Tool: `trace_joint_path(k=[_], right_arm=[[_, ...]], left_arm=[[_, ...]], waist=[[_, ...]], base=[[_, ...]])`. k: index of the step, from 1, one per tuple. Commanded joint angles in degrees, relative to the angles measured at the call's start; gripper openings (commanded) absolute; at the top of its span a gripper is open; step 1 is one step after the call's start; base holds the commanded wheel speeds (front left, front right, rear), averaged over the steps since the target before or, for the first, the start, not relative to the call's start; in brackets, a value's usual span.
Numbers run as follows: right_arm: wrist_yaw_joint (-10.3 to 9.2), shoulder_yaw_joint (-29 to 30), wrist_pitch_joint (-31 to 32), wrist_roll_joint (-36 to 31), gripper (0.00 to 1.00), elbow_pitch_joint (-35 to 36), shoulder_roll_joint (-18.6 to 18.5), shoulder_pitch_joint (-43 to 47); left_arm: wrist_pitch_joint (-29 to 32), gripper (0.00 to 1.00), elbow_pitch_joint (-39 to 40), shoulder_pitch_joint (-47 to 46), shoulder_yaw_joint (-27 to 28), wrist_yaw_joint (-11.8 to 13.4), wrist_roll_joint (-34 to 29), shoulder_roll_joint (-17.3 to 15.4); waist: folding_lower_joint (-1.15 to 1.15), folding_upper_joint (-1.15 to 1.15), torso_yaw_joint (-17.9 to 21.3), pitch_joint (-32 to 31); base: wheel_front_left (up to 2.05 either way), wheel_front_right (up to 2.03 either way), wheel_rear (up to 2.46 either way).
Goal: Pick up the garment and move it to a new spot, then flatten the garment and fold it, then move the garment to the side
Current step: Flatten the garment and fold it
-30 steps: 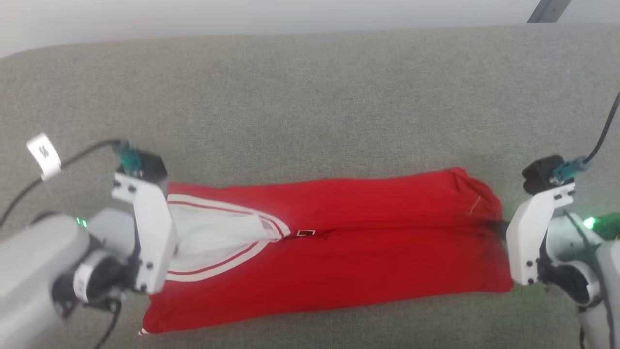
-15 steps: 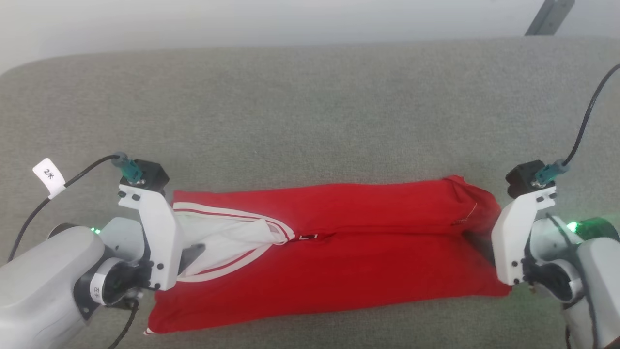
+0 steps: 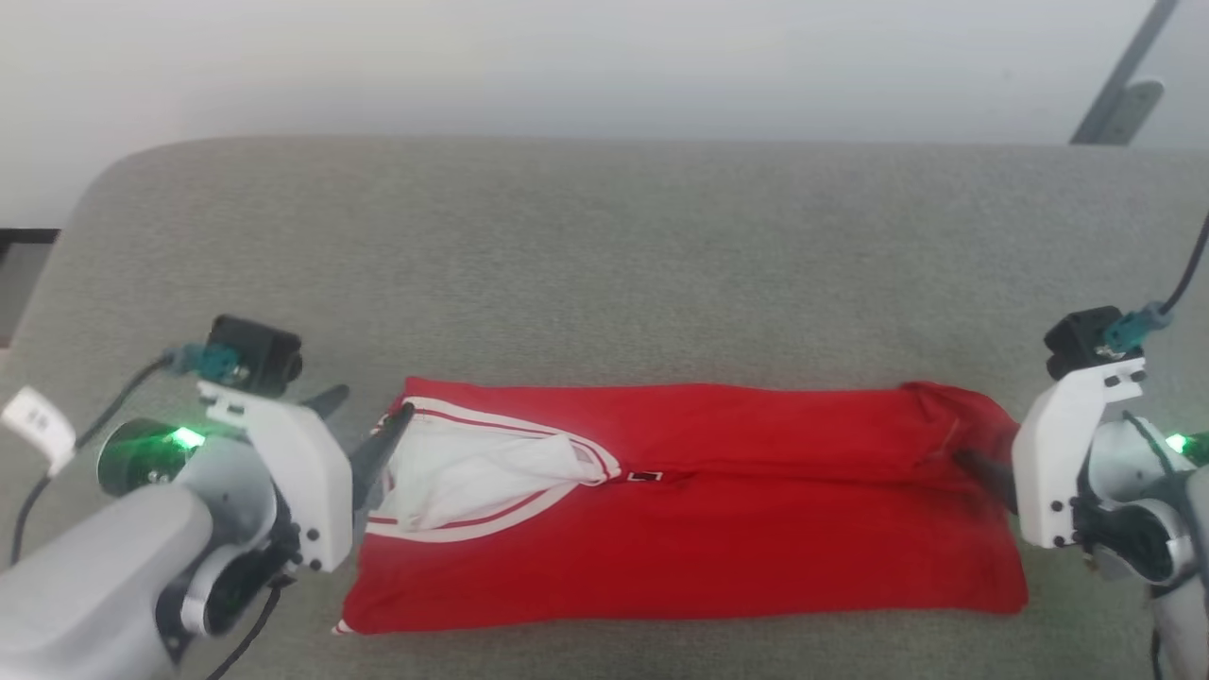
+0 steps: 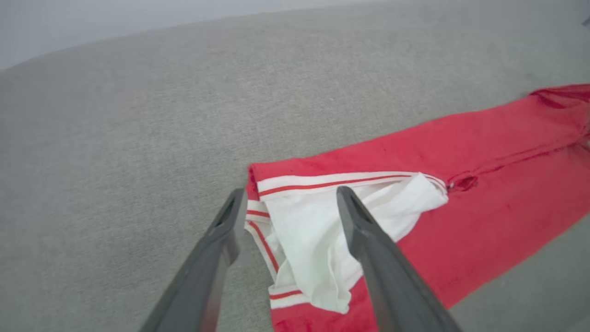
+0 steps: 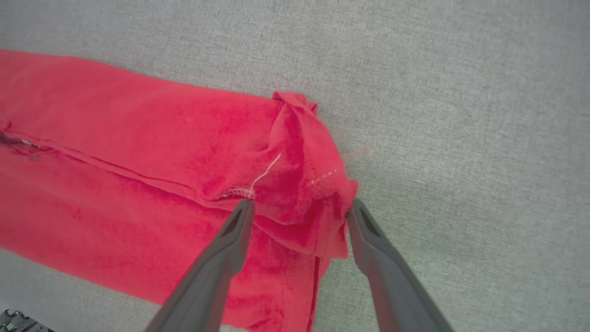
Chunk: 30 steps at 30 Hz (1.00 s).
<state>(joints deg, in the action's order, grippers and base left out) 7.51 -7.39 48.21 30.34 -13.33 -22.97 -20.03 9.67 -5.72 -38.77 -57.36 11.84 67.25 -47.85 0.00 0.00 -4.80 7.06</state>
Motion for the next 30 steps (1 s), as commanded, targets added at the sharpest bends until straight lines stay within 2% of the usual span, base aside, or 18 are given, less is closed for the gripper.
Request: trace_joint_path(k=[1,9,13,16,20,24,30], right_arm=[[-0.04,0.24,0.47,0.16,1.00,-0.02,-0.07,0.84],[-0.03,4.04,5.26,-0.84,1.00,1.99,-0.71,2.75],[-0.03,6.20,7.36,-1.99,1.00,2.15,-0.55,3.50],[-0.03,7.45,8.37,-2.67,1.00,1.05,-0.37,3.58],[-0.03,8.84,9.53,-3.27,1.00,-1.77,0.44,3.98],[-0.03,10.10,9.71,-3.07,1.00,-5.54,1.33,3.47],[-0.02,10.45,9.17,-2.47,1.00,-11.73,3.61,2.29]], left_arm=[[-1.73,1.00,0.01,0.99,0.03,-0.25,-1.28,0.03],[-18.20,1.00,-1.66,8.10,3.57,2.48,-2.96,0.51],[-23.09,1.00,-2.70,11.26,5.83,3.46,-2.72,1.15],[-24.55,1.00,-3.32,13.52,8.42,3.93,-3.44,2.26],[-24.94,1.00,-3.79,16.60,13.60,3.15,-5.94,5.03],[-24.88,1.00,-4.02,20.17,19.81,1.85,-10.43,8.56],[-24.89,1.00,-4.41,25.03,29.77,-1.56,-17.48,14.17]], waist=[[0.00,0.00,-0.73,-0.69],[0.00,0.00,-3.13,-1.96],[0.00,0.00,-4.26,-1.87],[0.00,0.00,-5.10,-1.44],[0.00,0.00,-6.47,-0.59],[0.00,0.00,-7.76,0.48],[0.00,0.00,-9.21,1.56]], base=[[0.00,0.00,0.00],[0.00,0.00,0.00],[0.00,0.00,0.00],[0.00,0.00,0.00],[0.00,0.00,0.00],[0.00,0.00,0.00],[0.00,0.00,0.00]])
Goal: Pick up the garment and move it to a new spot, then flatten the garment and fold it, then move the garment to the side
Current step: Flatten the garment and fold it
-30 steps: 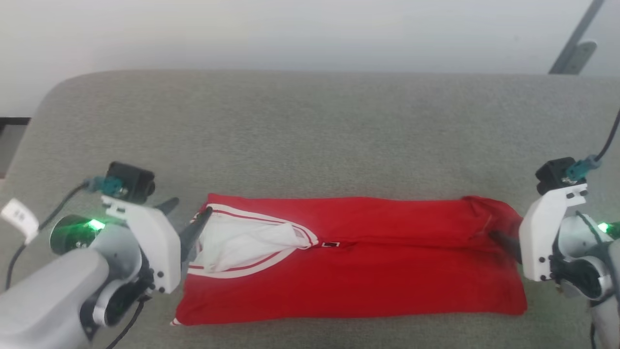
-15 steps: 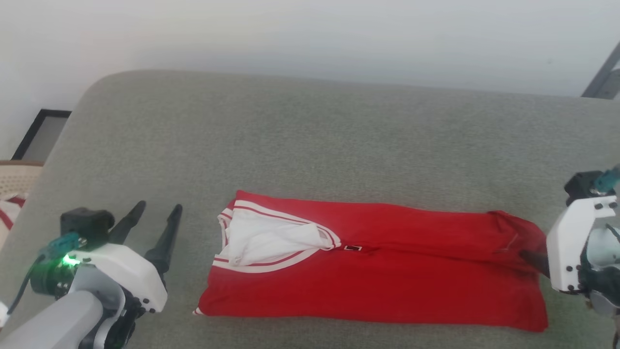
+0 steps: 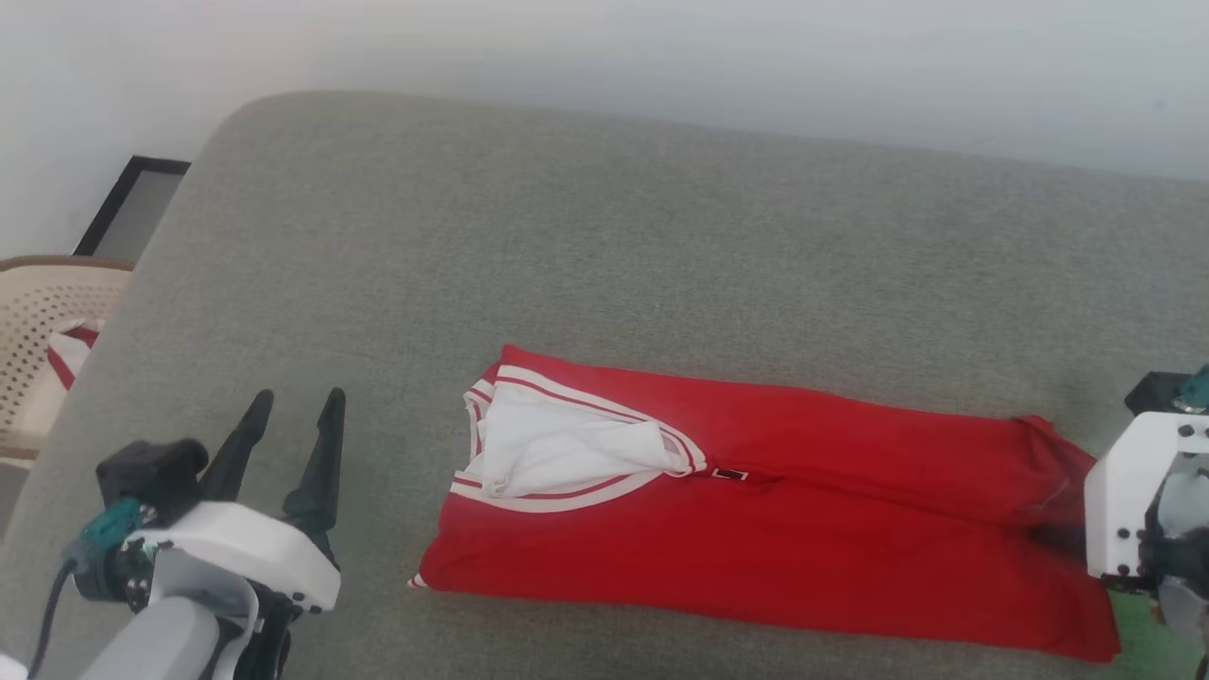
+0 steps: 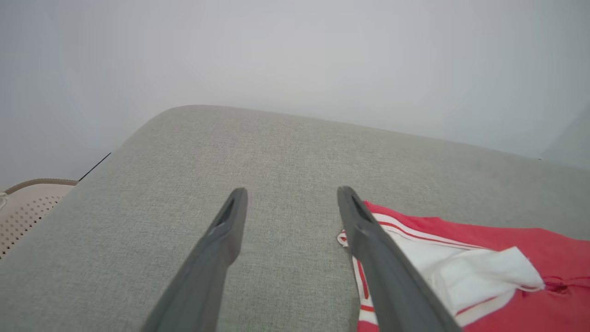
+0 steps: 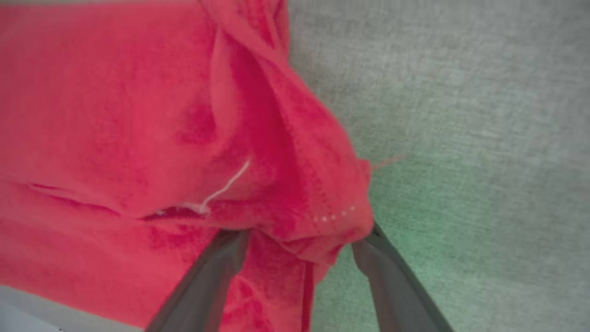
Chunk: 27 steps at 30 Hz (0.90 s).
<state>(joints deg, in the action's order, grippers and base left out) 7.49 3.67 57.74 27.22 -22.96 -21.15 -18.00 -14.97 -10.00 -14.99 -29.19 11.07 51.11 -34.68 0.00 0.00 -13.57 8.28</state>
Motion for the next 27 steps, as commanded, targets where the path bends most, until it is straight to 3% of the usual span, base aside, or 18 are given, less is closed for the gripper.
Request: trace_joint_path(k=[1,2,3,4,5,16,27], right_arm=[[0.01,-0.40,-0.59,1.03,1.00,-3.18,2.27,0.06],[0.01,-0.74,-0.62,1.21,1.00,-4.23,2.58,0.02],[0.01,-1.20,-0.36,1.47,0.87,-5.15,2.82,-0.09],[0.01,-1.67,-0.28,1.97,0.29,-5.80,3.13,-0.20],[0.03,-2.10,-0.06,2.51,0.00,-6.18,3.49,-0.29],[0.00,-0.81,-2.05,5.19,0.00,-4.21,0.44,-2.26],[-0.05,7.56,-4.96,0.57,0.00,-4.47,-5.63,-2.58]], left_arm=[[-0.25,1.00,-0.43,2.08,3.16,-1.49,-2.28,1.89],[-0.25,1.00,-0.71,2.73,4.42,-2.19,-3.58,2.67],[-0.26,1.00,-0.92,3.30,5.73,-2.88,-4.85,3.51],[-0.25,1.00,-1.21,3.94,6.80,-3.51,-5.53,4.41],[-0.25,1.00,-1.55,4.52,7.95,-4.08,-6.41,5.29],[-0.26,1.00,-2.12,7.83,17.50,-9.41,-13.81,11.57],[-0.26,1.00,-2.79,8.69,23.18,-13.05,-18.96,15.82]], waist=[[0.00,0.00,-0.62,0.42],[0.00,0.00,-0.81,0.50],[0.00,0.00,-0.97,0.55],[0.00,0.00,-1.09,0.58],[0.00,0.00,-1.19,0.60],[0.00,0.00,-0.76,0.56],[0.00,0.00,1.28,0.46]], base=[[0.00,0.00,0.00],[0.00,0.00,0.00],[0.00,0.00,0.00],[0.00,0.00,0.00],[0.00,0.00,0.00],[0.00,0.00,0.00],[0.00,0.00,0.00]])
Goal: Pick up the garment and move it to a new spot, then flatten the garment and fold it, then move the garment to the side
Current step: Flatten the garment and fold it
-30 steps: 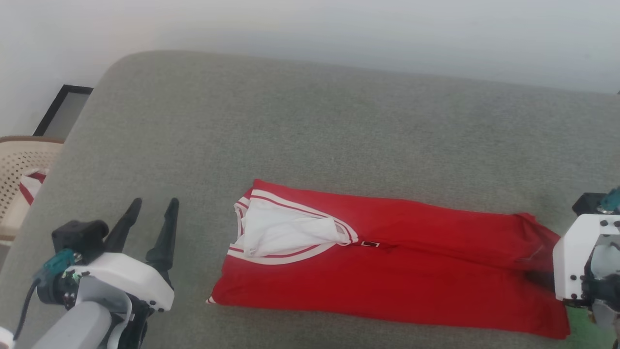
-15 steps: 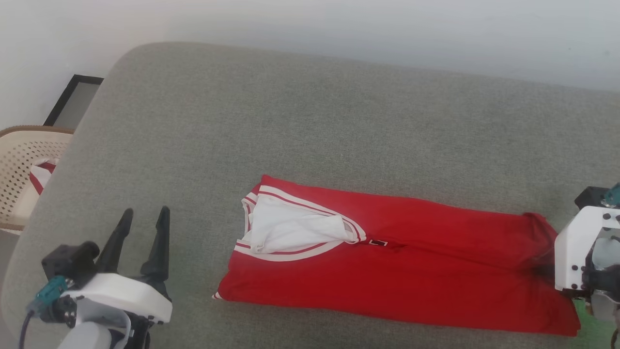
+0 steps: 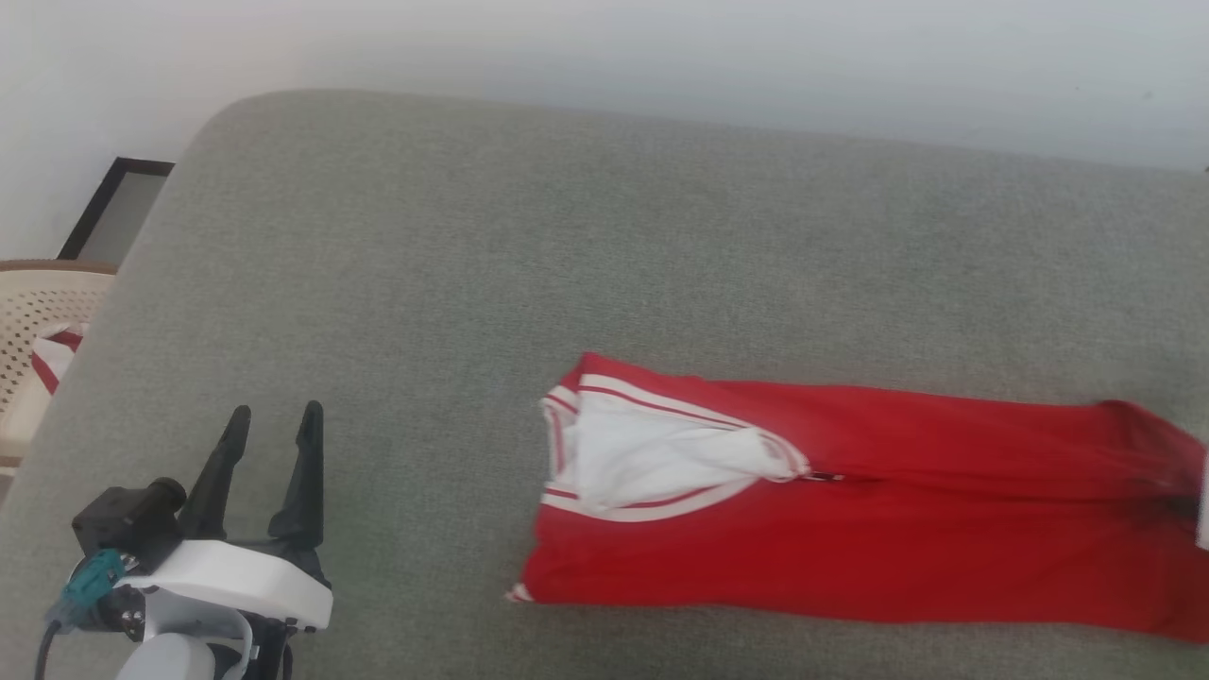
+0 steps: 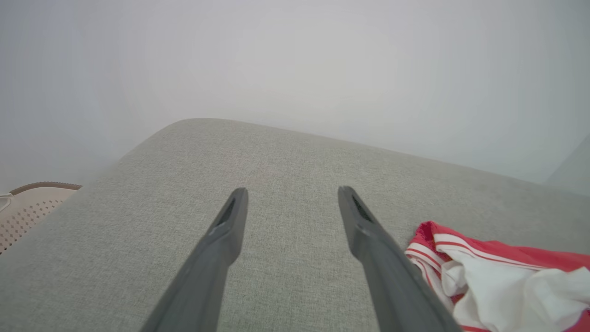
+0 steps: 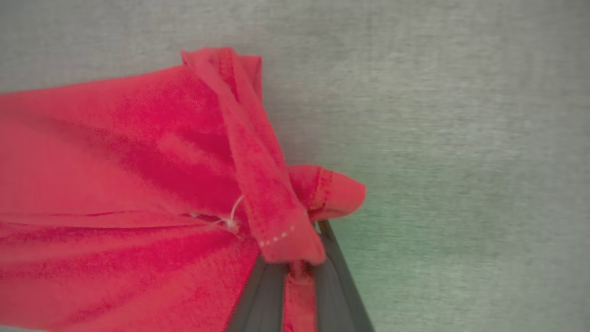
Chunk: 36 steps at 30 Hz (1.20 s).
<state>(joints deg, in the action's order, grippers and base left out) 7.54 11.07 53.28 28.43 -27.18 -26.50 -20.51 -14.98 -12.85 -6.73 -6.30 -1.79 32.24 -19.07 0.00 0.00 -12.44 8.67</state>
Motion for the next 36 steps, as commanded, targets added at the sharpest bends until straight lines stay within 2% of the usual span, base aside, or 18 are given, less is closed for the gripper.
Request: trace_joint_path(k=[1,5,10,15,17,22,28,36], right_arm=[[-0.10,0.84,-0.76,-1.17,0.00,-0.48,-0.91,-0.28],[-0.10,2.33,-1.44,-2.88,0.00,-1.35,-2.06,-1.11],[-0.09,0.52,-0.09,-1.15,0.00,1.52,-0.71,-1.44],[-0.06,-2.22,2.39,4.04,0.00,8.20,1.20,0.33],[-0.06,-4.61,4.60,8.38,0.00,14.78,2.93,1.72],[-0.06,-9.76,6.14,11.26,0.00,22.74,5.43,2.86],[-0.06,-16.31,6.04,11.90,0.00,24.27,8.31,0.80],[-0.05,-26.48,2.75,10.83,0.00,19.23,11.75,-3.64]], left_arm=[[-0.25,1.00,0.03,0.36,0.63,-0.58,-0.57,0.45],[-0.25,1.00,-0.48,0.07,1.89,-1.32,-2.02,1.21],[-0.25,1.00,-1.30,0.57,3.22,-2.17,-3.28,2.23],[-0.25,1.00,-1.79,0.94,4.17,-2.72,-3.93,2.58],[-0.26,1.00,-2.04,1.04,4.71,-2.99,-4.59,2.74],[-0.26,1.00,-2.51,0.73,5.09,-3.38,-5.29,3.30],[-0.26,1.00,-3.23,0.00,3.91,-3.98,-5.90,3.76],[-0.26,1.00,-4.88,-2.24,1.44,-4.75,-6.46,4.48]], waist=[[0.00,0.00,0.37,0.19],[0.00,0.00,1.20,0.37],[0.00,0.00,2.40,-0.22],[0.00,0.00,3.13,-1.09],[0.00,0.00,3.46,-1.68],[0.00,0.00,3.03,-2.52],[0.00,0.00,1.14,-3.16],[0.00,0.00,-3.82,-3.49]], base=[[0.00,0.00,0.00],[0.00,0.00,0.00],[0.00,0.00,0.00],[0.00,0.00,0.00],[0.00,0.00,0.00],[0.00,0.00,0.00],[0.00,0.00,0.00],[0.00,0.00,0.00]])
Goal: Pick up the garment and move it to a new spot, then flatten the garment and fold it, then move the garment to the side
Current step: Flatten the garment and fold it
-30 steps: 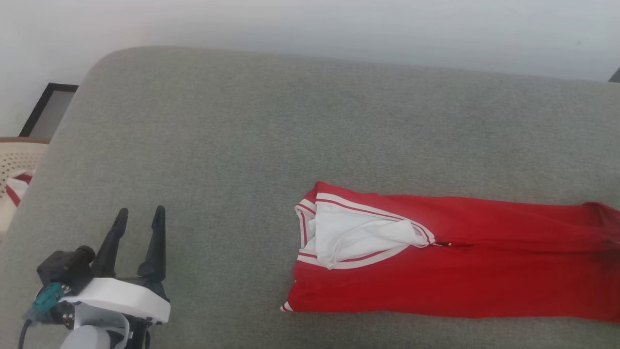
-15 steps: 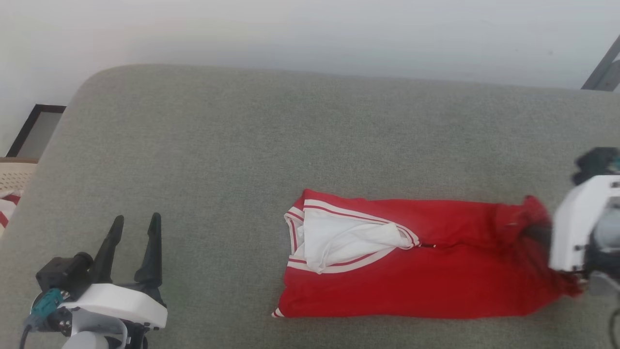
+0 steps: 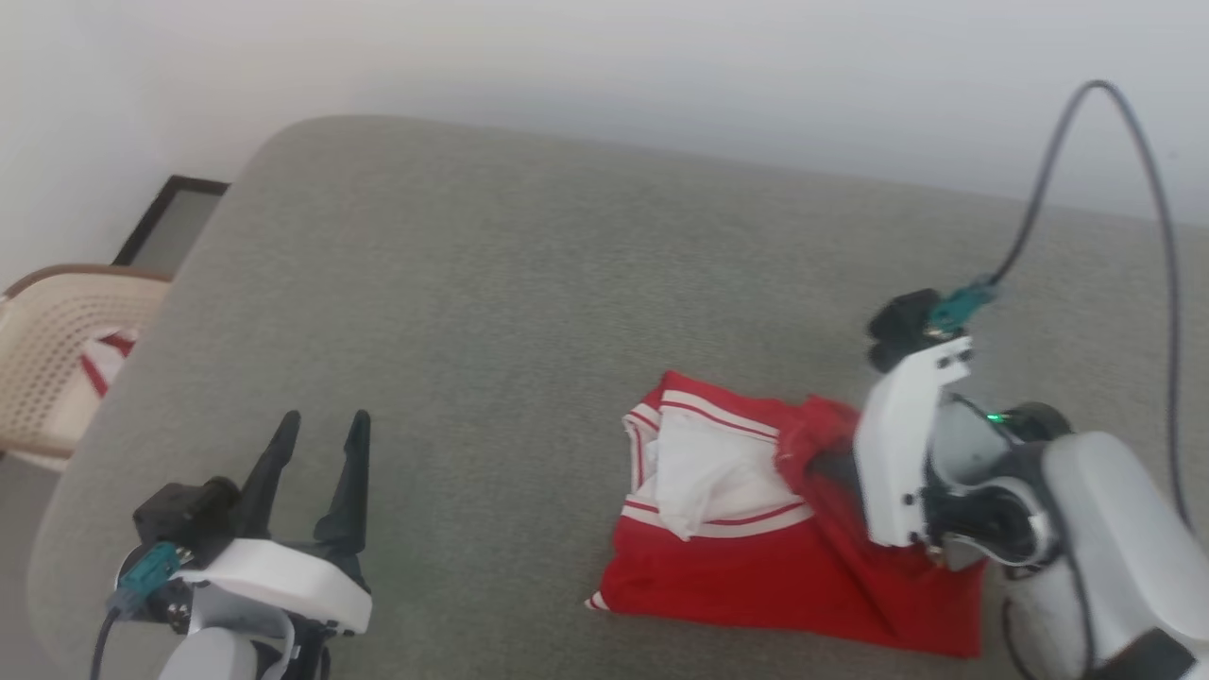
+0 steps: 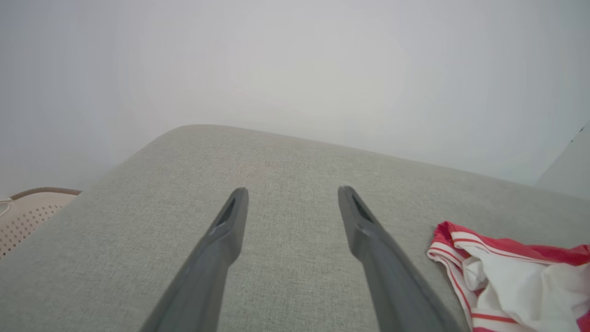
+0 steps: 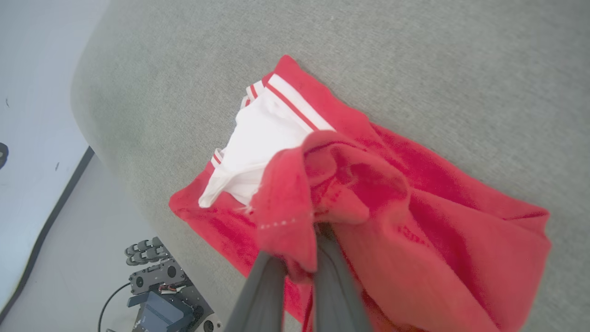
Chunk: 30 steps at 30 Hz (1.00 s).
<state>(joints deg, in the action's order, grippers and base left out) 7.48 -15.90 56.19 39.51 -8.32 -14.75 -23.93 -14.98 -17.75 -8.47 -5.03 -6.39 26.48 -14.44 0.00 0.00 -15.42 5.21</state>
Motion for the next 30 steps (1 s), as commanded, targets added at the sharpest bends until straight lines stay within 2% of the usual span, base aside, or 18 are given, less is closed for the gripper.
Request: trace_joint_path(k=[1,9,18,21,22,23,30], right_arm=[[0.01,-0.71,-0.85,-0.10,0.00,-0.62,0.39,-0.85],[0.01,-8.22,-6.43,-0.15,0.00,-9.40,2.71,-5.64],[0.01,-16.41,-13.41,-0.07,0.00,-19.51,4.55,-10.48],[0.01,-18.32,-15.49,1.27,0.47,-21.53,4.78,-11.58],[0.01,-18.86,-16.14,1.85,0.93,-21.78,4.63,-11.94],[0.01,-19.51,-16.71,2.20,1.00,-21.92,4.21,-12.39],[0.01,-21.99,-20.38,6.15,1.00,-17.77,0.35,-13.95]], left_arm=[[-0.26,1.00,-0.20,-0.85,-0.12,-0.25,-0.73,0.06],[-0.26,1.00,-1.65,-2.73,-1.71,-0.68,-0.84,1.33],[-0.26,1.00,-2.48,-3.56,-1.67,-1.03,-1.04,2.14],[-0.26,1.00,-2.71,-3.44,-1.24,-1.06,-0.91,2.27],[-0.26,1.00,-2.72,-3.25,-1.05,-1.06,-0.96,2.21],[-0.26,1.00,-2.67,-2.99,-0.83,-1.02,-1.07,2.07],[-0.26,1.00,-2.12,-0.98,1.32,-1.05,-1.37,1.14]], waist=[[0.00,0.00,-1.50,-0.01],[0.00,0.00,-4.99,0.34],[0.00,0.00,-5.63,0.65],[0.00,0.00,-5.08,0.28],[0.00,0.00,-4.73,0.07],[0.00,0.00,-4.35,-0.15],[0.00,0.00,-1.04,-1.84]], base=[[0.00,0.00,0.00],[0.00,0.00,0.00],[0.00,0.00,0.00],[0.00,0.00,0.00],[0.00,0.00,0.00],[0.00,0.00,0.00],[0.00,0.00,0.00]])
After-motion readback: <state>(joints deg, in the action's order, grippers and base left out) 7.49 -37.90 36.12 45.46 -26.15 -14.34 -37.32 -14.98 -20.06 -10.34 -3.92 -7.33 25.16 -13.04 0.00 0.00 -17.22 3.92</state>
